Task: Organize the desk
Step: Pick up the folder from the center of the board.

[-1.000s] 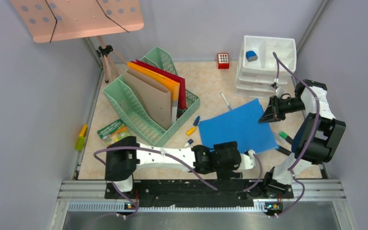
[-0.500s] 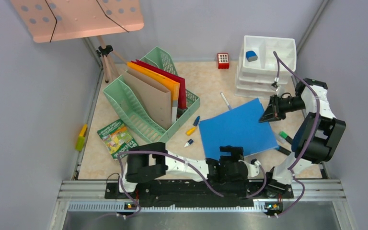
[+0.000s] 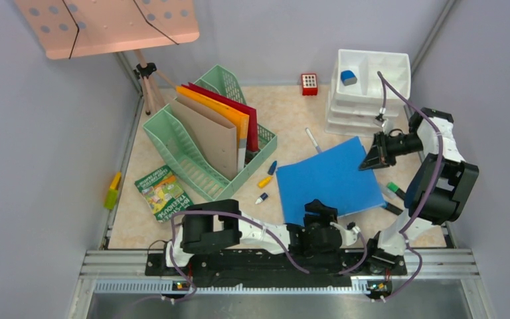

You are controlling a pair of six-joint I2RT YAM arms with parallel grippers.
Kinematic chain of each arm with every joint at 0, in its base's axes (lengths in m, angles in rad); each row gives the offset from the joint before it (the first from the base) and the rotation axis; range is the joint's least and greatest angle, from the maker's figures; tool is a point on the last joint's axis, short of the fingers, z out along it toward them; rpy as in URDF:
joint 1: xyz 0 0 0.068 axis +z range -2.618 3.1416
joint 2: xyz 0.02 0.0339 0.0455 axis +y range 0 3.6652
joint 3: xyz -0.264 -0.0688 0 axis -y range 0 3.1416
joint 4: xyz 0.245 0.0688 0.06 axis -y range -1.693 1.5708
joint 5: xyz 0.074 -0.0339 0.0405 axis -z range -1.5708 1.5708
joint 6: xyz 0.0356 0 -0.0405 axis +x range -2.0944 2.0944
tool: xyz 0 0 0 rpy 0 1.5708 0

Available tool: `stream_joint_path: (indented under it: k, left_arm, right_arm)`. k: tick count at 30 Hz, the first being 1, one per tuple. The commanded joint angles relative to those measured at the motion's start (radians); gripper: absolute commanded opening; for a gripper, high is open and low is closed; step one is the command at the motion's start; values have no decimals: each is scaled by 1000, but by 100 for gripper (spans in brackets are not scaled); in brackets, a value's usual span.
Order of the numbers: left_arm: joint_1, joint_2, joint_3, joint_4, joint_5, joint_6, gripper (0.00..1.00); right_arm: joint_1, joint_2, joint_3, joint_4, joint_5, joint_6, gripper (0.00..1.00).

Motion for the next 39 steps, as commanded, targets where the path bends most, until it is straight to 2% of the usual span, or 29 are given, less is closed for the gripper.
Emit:
stream_joint_path:
  k: [1,7,13,15,18,26,29,32,33,35,39]
  left_arm:
    - [-6,-23,8,70,-31,49,64]
    - [-8,-60,51,48,-40,106,52]
    - [-7,-118,62,132,-94,247,35]
    - [-6,-143,68,154,-115,298,24]
    - [-6,-194,73,188,-147,380,0]
    - [5,-320,54,383,-176,647,0]
    - [20,-350,53,501,-176,757,0]
    - [34,-384,79,551,-172,807,0]
    - [39,-397,93,548,-171,808,0]
    - [49,-417,127,526,-170,800,0]
    - [77,-444,172,505,-170,798,0]
  right_arm:
    - [5,12,63,-46,-35,-38,0]
    - [5,15,128,-72,-44,-40,0]
    - [5,19,200,-108,-53,-45,0]
    - [5,25,221,-110,-52,-39,0]
    - [6,35,245,-110,-56,-33,0]
    - [5,71,271,-108,-91,-42,8]
    - [6,75,288,-108,-101,-39,17]
    - [5,76,318,-109,-104,-28,33]
    - [5,74,331,-107,-105,-23,40]
    - [5,72,365,-105,-108,-6,48]
    - [-2,66,479,-90,-105,67,59]
